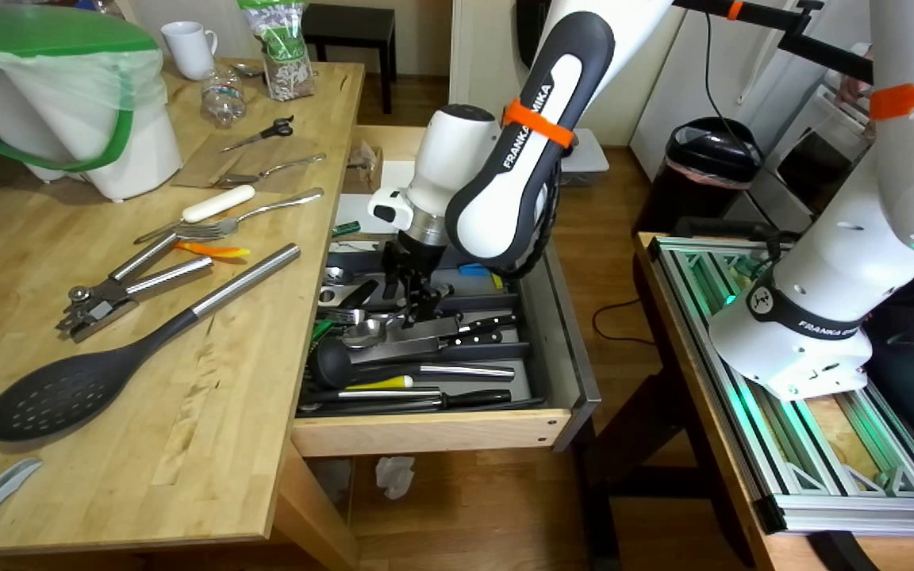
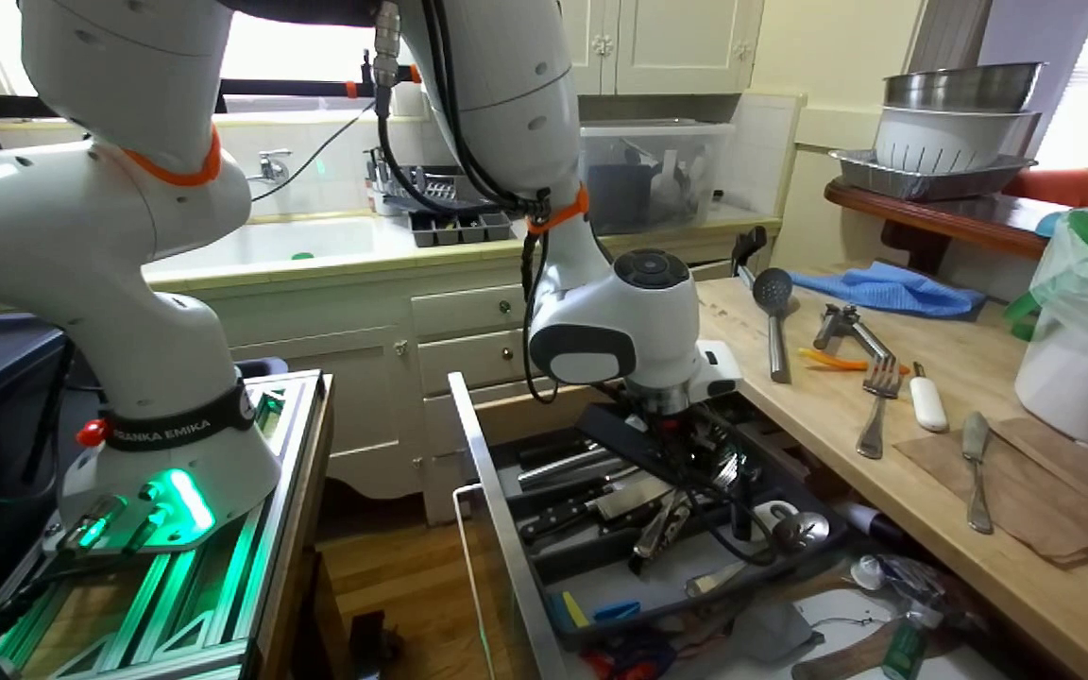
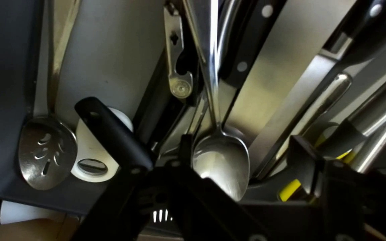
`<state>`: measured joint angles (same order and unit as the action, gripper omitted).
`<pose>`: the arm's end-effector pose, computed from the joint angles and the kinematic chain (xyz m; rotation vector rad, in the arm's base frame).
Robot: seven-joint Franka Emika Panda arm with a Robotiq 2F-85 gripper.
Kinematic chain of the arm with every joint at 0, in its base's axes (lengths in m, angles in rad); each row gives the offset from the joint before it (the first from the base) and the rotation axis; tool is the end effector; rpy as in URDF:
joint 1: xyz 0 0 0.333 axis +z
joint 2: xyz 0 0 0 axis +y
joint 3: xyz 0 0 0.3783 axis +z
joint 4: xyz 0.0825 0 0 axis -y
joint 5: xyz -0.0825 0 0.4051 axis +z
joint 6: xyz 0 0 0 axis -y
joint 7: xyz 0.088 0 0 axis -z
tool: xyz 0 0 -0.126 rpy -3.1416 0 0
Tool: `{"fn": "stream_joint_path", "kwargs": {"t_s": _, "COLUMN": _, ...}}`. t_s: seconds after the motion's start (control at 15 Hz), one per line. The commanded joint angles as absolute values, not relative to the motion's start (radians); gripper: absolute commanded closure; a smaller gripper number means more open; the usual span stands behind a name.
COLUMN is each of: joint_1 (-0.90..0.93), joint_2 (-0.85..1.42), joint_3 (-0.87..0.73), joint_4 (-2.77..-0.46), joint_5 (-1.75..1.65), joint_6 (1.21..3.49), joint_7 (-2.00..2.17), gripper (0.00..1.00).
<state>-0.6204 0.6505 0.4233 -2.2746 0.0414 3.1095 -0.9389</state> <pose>0.5729 -0.1117 0.1295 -2.8856 -0.8808 -0.5003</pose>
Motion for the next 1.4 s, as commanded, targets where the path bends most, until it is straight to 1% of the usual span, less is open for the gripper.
{"fn": "stream_joint_path", "kwargs": {"t_s": 0.0, "joint_1": -0.632, "joint_2": 0.702, "joint_3": 0.418, "joint_4": -2.255, "joint_5": -0.046, "joint_6": 3.169, "joint_7": -0.915, "gripper": 0.35}}
{"fn": "stream_joint_path", "kwargs": {"t_s": 0.07, "joint_1": -0.624, "joint_2": 0.709, "joint_3": 0.407, "joint_4": -2.251, "joint_5": -0.064, "joint_6": 3.176, "joint_7": -0.906, "gripper": 0.42}}
{"fn": "stream_joint_path", "kwargs": {"t_s": 0.13, "joint_1": -0.62, "joint_2": 0.714, "joint_3": 0.398, "joint_4": -2.248, "joint_5": -0.081, "joint_6": 3.18, "joint_7": -0.899, "gripper": 0.41}}
{"fn": "stream_joint_path", "kwargs": {"t_s": 0.27, "joint_1": -0.621, "joint_2": 0.726, "joint_3": 0.392, "joint_4": -2.242, "joint_5": -0.111, "joint_6": 3.187, "joint_7": -0.888, "gripper": 0.45}}
{"fn": "stream_joint_path", "kwargs": {"t_s": 0.33, "joint_1": -0.622, "joint_2": 0.731, "joint_3": 0.39, "joint_4": -2.238, "joint_5": -0.124, "joint_6": 3.187, "joint_7": -0.884, "gripper": 0.45}}
{"fn": "stream_joint_path", "kwargs": {"t_s": 0.47, "joint_1": -0.619, "joint_2": 0.74, "joint_3": 0.381, "joint_4": -2.231, "joint_5": -0.142, "joint_6": 3.189, "joint_7": -0.876, "gripper": 0.57}}
{"fn": "stream_joint_path", "kwargs": {"t_s": 0.53, "joint_1": -0.619, "joint_2": 0.744, "joint_3": 0.379, "joint_4": -2.229, "joint_5": -0.151, "joint_6": 3.189, "joint_7": -0.873, "gripper": 0.6}}
{"fn": "stream_joint_path", "kwargs": {"t_s": 0.6, "joint_1": -0.622, "joint_2": 0.748, "joint_3": 0.38, "joint_4": -2.228, "joint_5": -0.157, "joint_6": 3.192, "joint_7": -0.871, "gripper": 0.69}}
{"fn": "stream_joint_path", "kwargs": {"t_s": 0.67, "joint_1": -0.621, "joint_2": 0.75, "joint_3": 0.378, "joint_4": -2.227, "joint_5": -0.163, "joint_6": 3.194, "joint_7": -0.868, "gripper": 0.64}}
{"fn": "stream_joint_path", "kwargs": {"t_s": 0.8, "joint_1": -0.622, "joint_2": 0.755, "joint_3": 0.377, "joint_4": -2.225, "joint_5": -0.172, "joint_6": 3.195, "joint_7": -0.865, "gripper": 0.73}}
{"fn": "stream_joint_path", "kwargs": {"t_s": 0.87, "joint_1": -0.618, "joint_2": 0.756, "joint_3": 0.372, "joint_4": -2.224, "joint_5": -0.178, "joint_6": 3.196, "joint_7": -0.862, "gripper": 0.73}}
{"fn": "stream_joint_path", "kwargs": {"t_s": 0.93, "joint_1": -0.619, "joint_2": 0.757, "joint_3": 0.372, "joint_4": -2.223, "joint_5": -0.182, "joint_6": 3.196, "joint_7": -0.858, "gripper": 0.79}}
{"fn": "stream_joint_path", "kwargs": {"t_s": 1.0, "joint_1": -0.619, "joint_2": 0.756, "joint_3": 0.37, "joint_4": -2.224, "joint_5": -0.187, "joint_6": 3.196, "joint_7": -0.855, "gripper": 0.76}}
{"fn": "stream_joint_path", "kwargs": {"t_s": 1.07, "joint_1": -0.62, "joint_2": 0.756, "joint_3": 0.369, "joint_4": -2.223, "joint_5": -0.19, "joint_6": 3.196, "joint_7": -0.853, "gripper": 0.83}}
{"fn": "stream_joint_path", "kwargs": {"t_s": 1.2, "joint_1": -0.617, "joint_2": 0.755, "joint_3": 0.365, "joint_4": -2.224, "joint_5": -0.193, "joint_6": 3.196, "joint_7": -0.85, "gripper": 0.84}}
{"fn": "stream_joint_path", "kwargs": {"t_s": 1.27, "joint_1": -0.619, "joint_2": 0.757, "joint_3": 0.366, "joint_4": -2.223, "joint_5": -0.194, "joint_6": 3.196, "joint_7": -0.849, "gripper": 0.9}}
{"fn": "stream_joint_path", "kwargs": {"t_s": 1.33, "joint_1": -0.617, "joint_2": 0.756, "joint_3": 0.363, "joint_4": -2.224, "joint_5": -0.195, "joint_6": 3.196, "joint_7": -0.848, "gripper": 0.86}}
